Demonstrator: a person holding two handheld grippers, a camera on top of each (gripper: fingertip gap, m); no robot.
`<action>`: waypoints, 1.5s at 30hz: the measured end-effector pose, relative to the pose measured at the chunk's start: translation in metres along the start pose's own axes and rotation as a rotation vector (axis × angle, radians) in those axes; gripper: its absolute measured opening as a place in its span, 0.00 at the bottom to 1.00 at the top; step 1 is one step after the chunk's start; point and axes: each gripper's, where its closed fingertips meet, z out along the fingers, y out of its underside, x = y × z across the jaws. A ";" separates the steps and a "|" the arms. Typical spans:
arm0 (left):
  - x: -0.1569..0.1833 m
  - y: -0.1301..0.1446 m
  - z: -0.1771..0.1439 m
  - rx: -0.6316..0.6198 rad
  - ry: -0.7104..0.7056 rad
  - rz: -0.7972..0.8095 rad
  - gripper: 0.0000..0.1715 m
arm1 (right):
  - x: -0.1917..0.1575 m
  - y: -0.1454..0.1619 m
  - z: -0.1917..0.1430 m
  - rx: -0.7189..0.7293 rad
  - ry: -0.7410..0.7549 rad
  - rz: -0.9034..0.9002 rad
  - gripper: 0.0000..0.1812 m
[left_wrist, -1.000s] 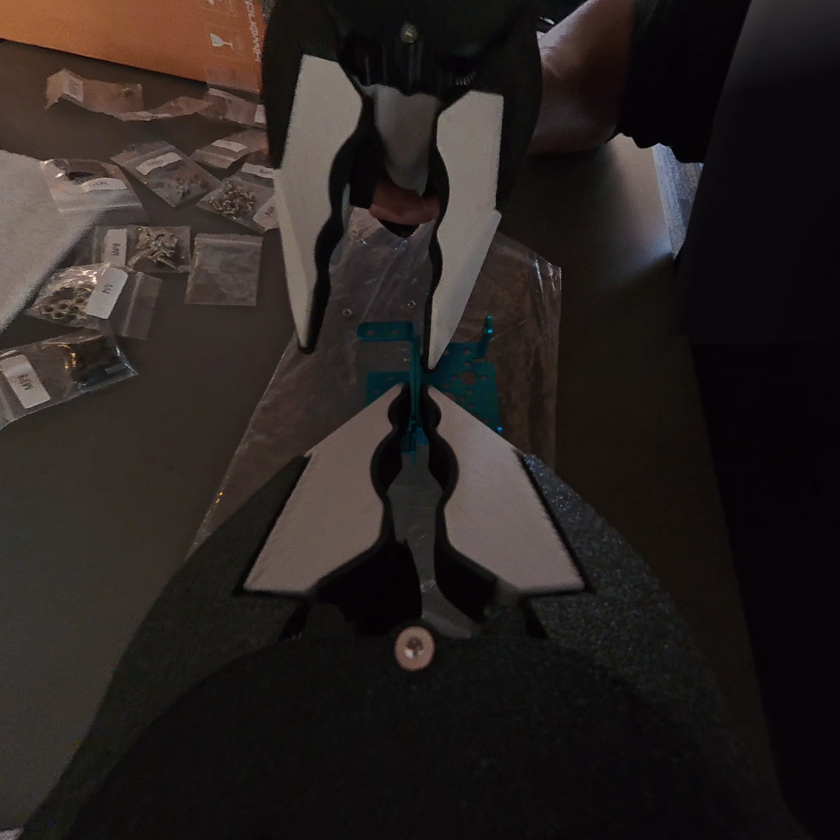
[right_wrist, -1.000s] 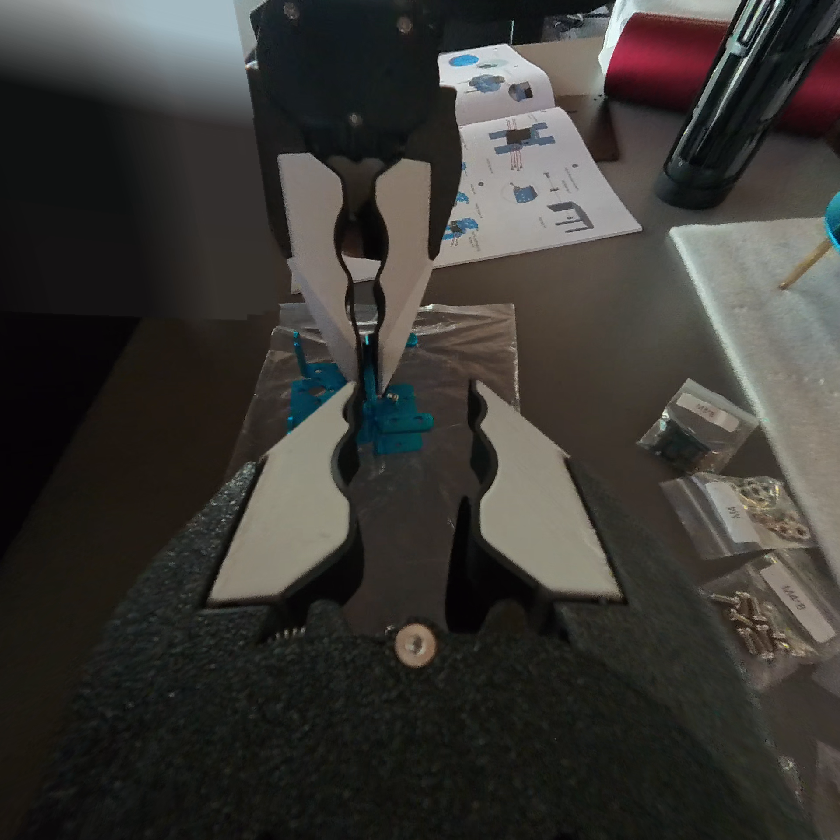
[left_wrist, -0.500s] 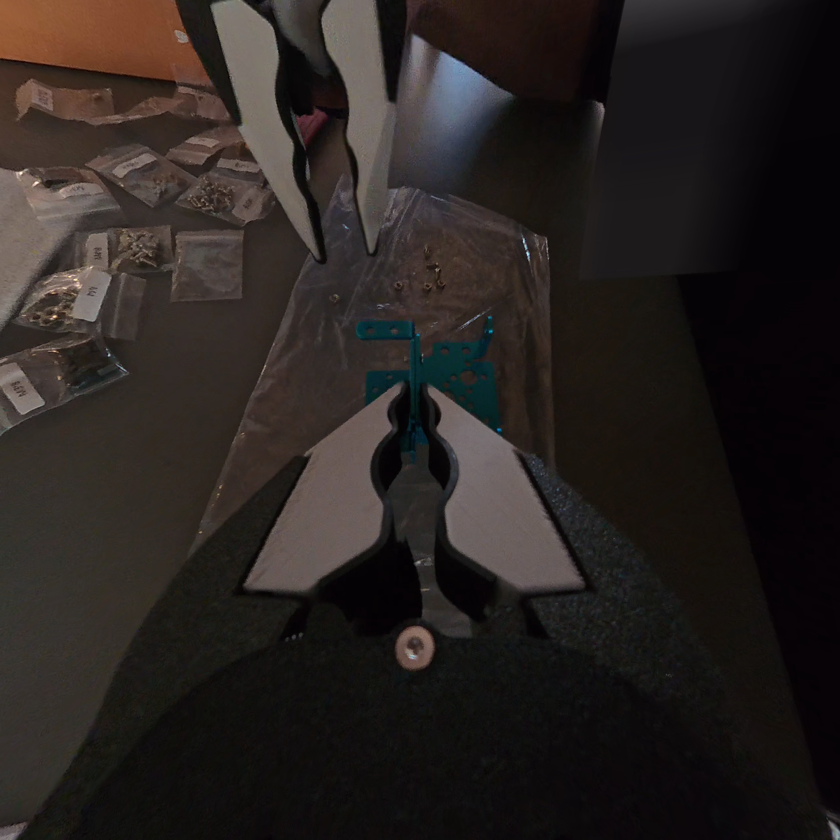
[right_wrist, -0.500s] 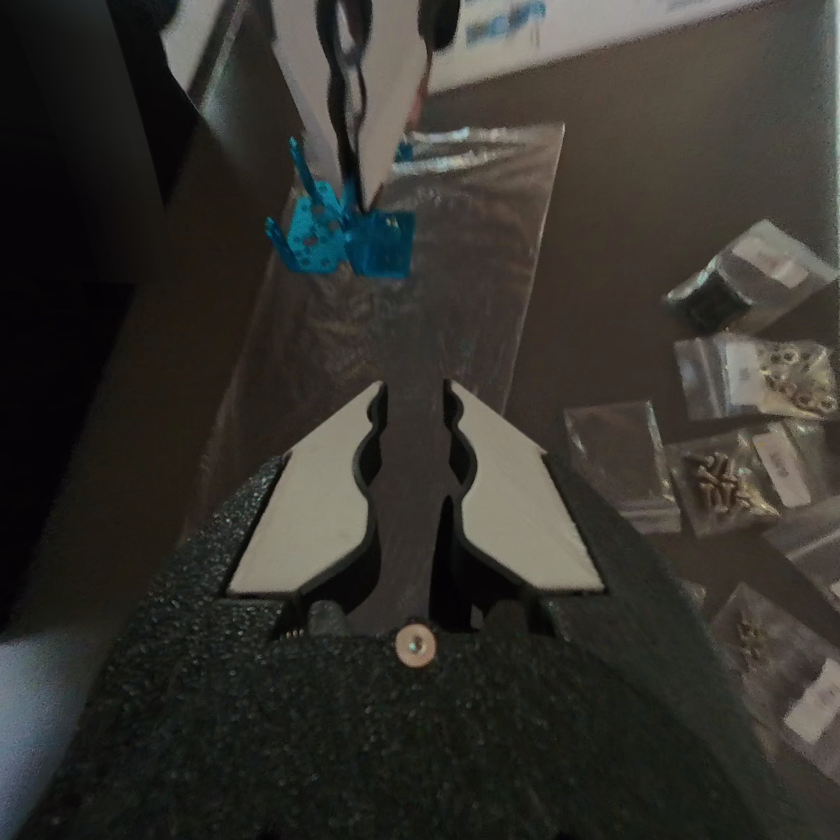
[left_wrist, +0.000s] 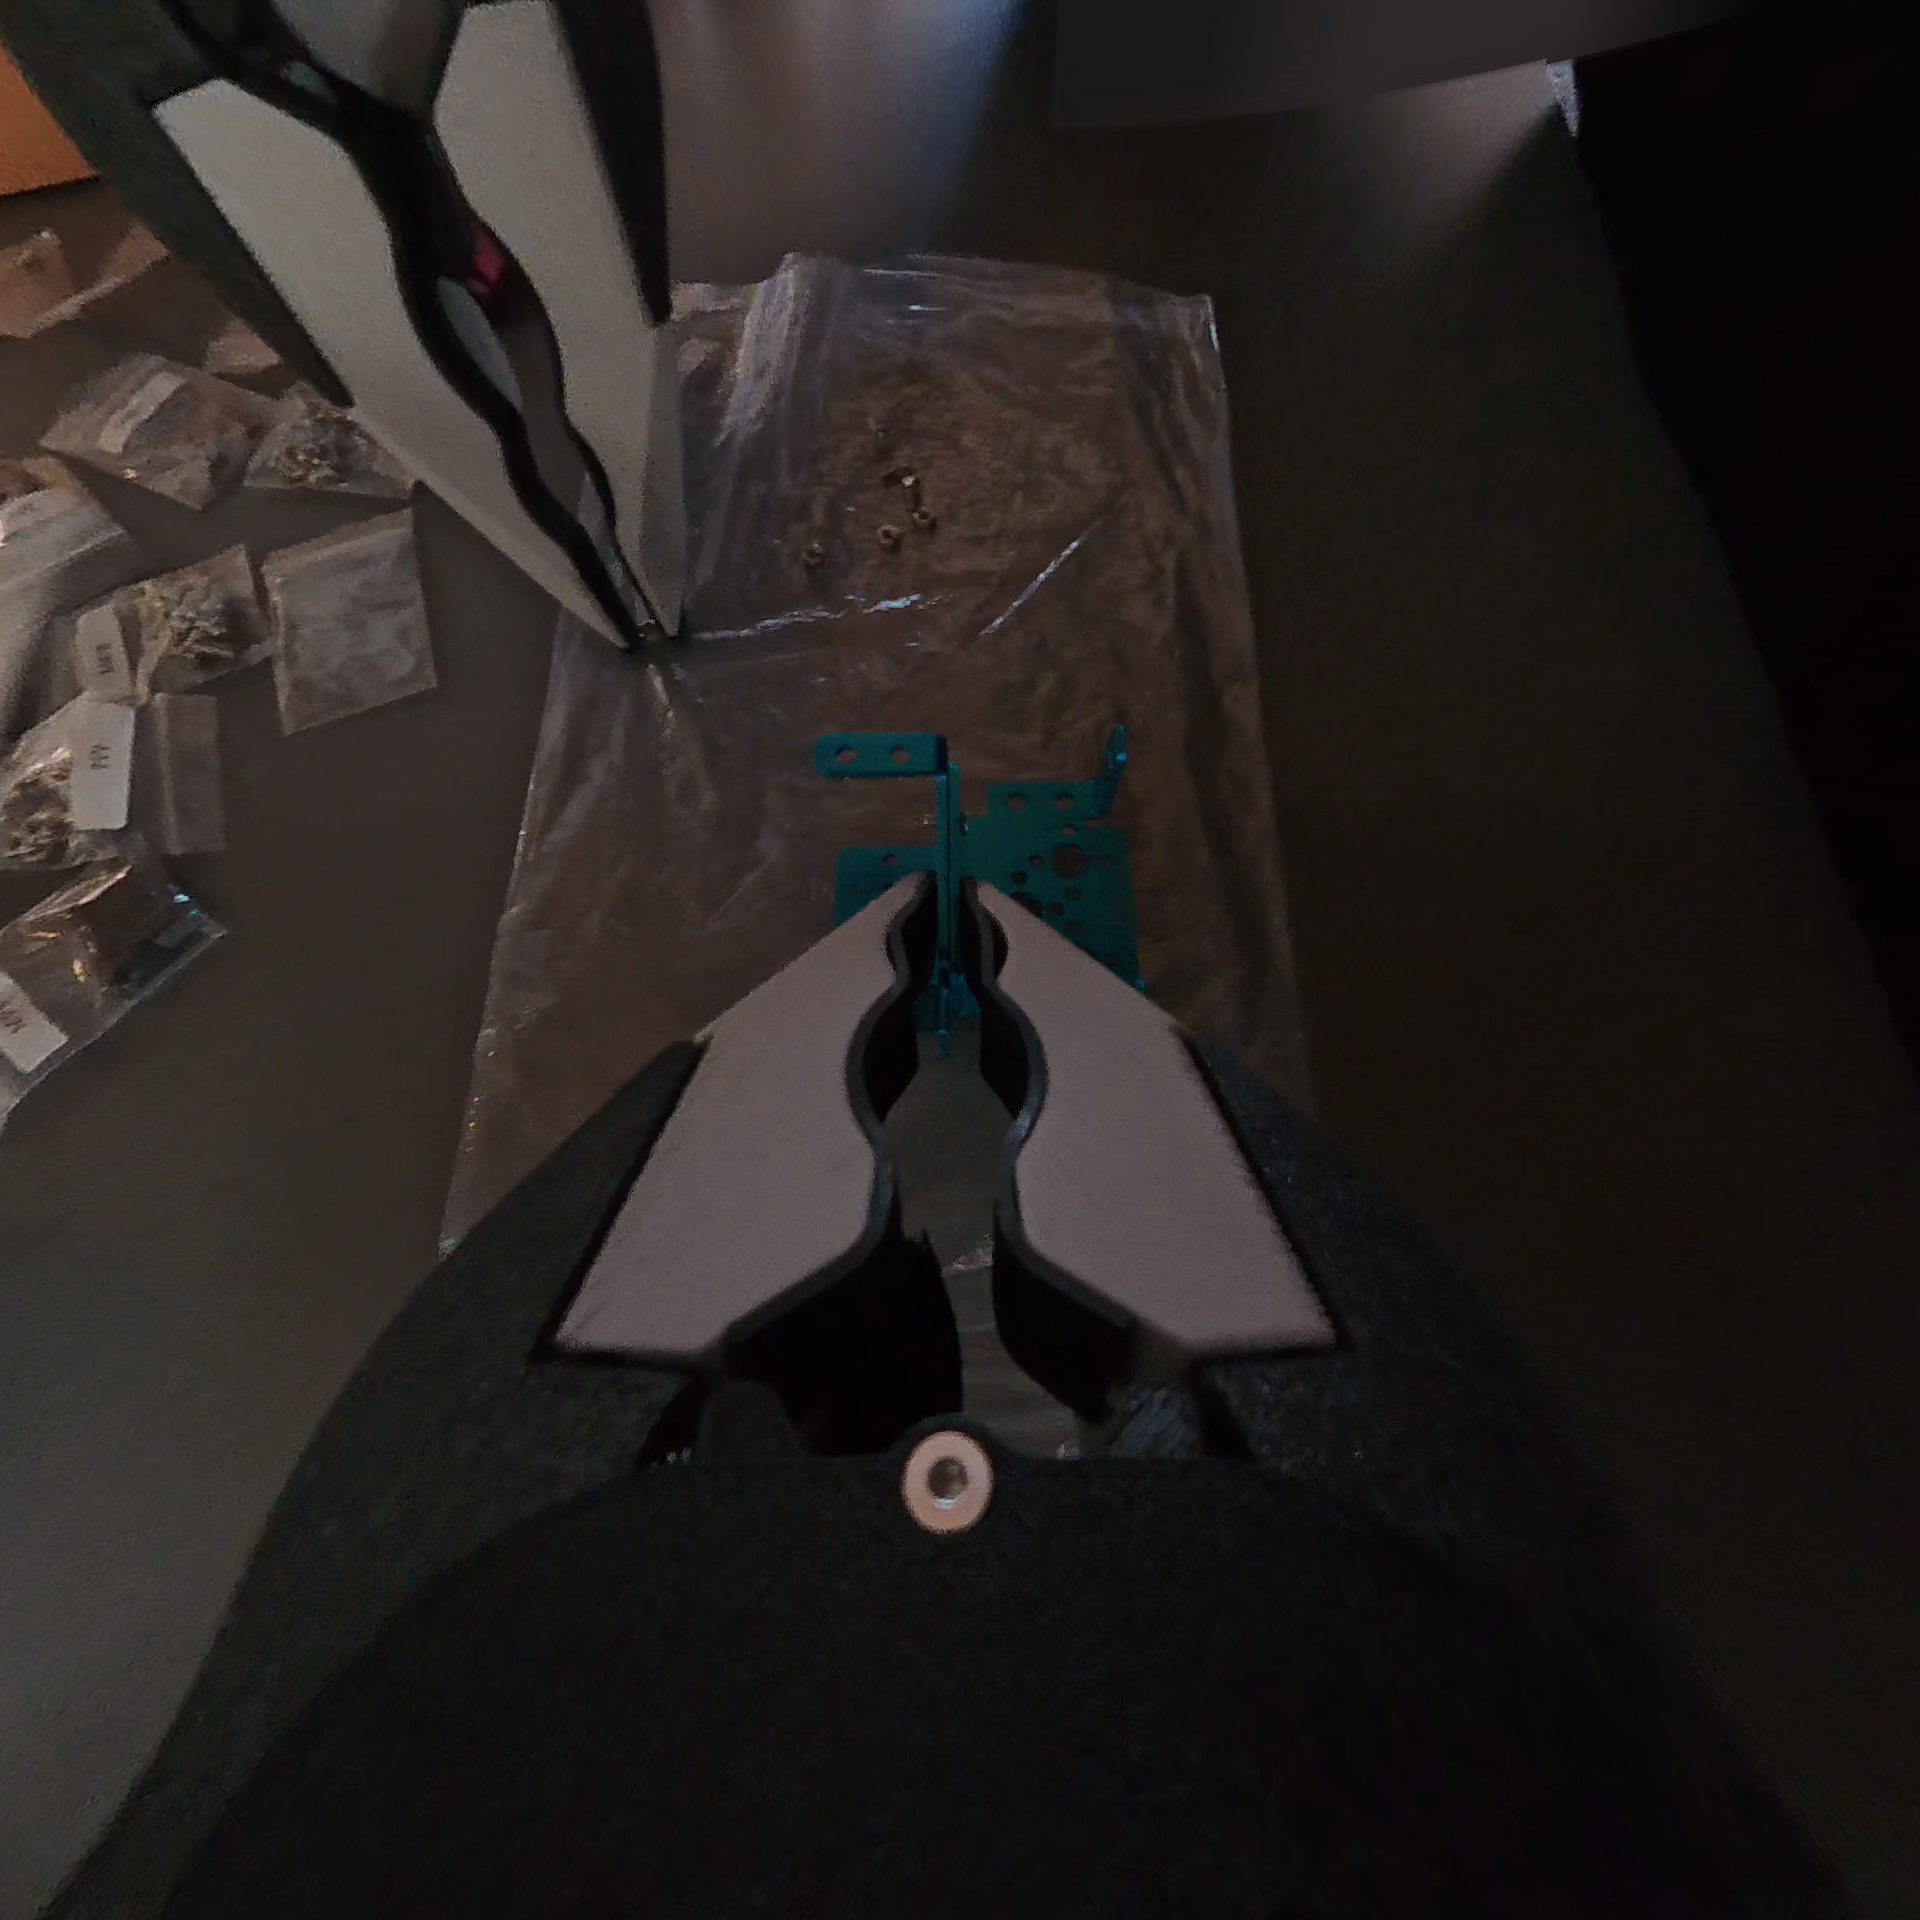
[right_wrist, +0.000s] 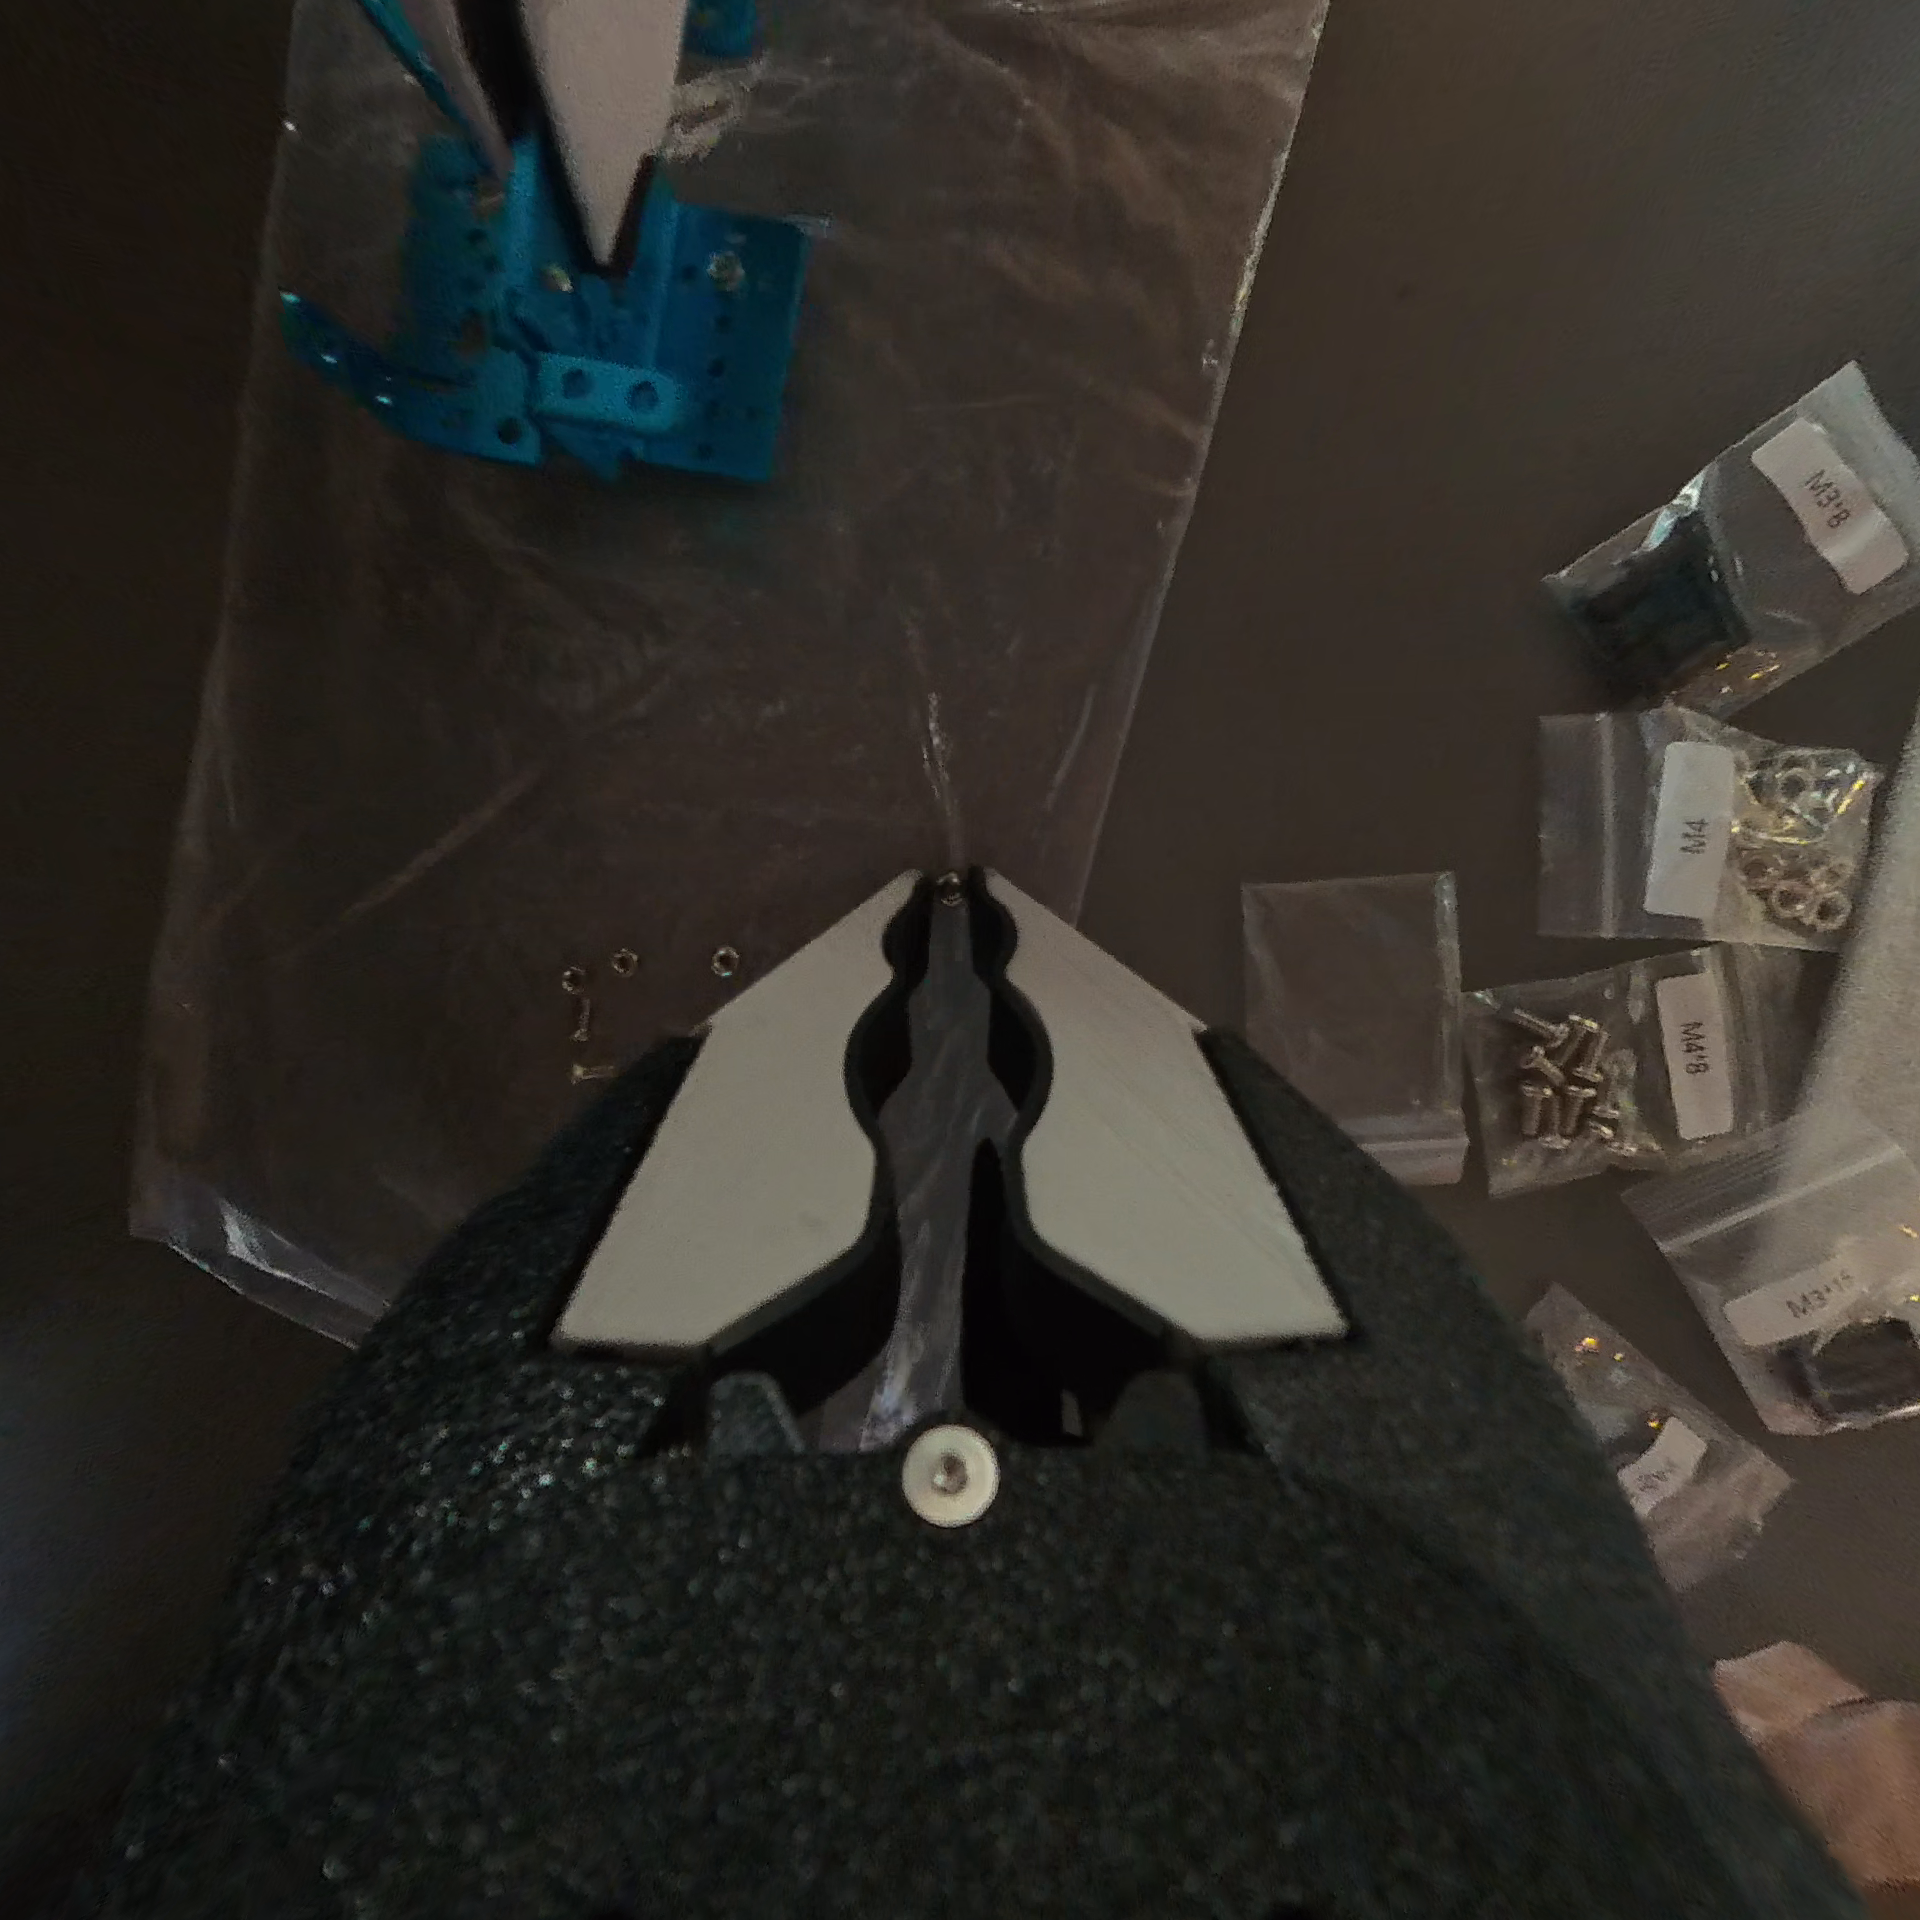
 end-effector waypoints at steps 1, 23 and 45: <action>0.001 0.000 0.000 -0.001 0.002 0.007 0.02 | 0.000 0.000 0.000 -0.007 0.007 -0.007 0.03; -0.005 -0.017 -0.002 0.023 -0.181 0.229 0.02 | -0.045 -0.082 -0.022 0.392 -0.410 0.063 0.02; 0.018 0.001 -0.004 0.004 0.068 0.267 0.02 | -0.050 -0.085 -0.025 0.413 -0.571 0.102 0.03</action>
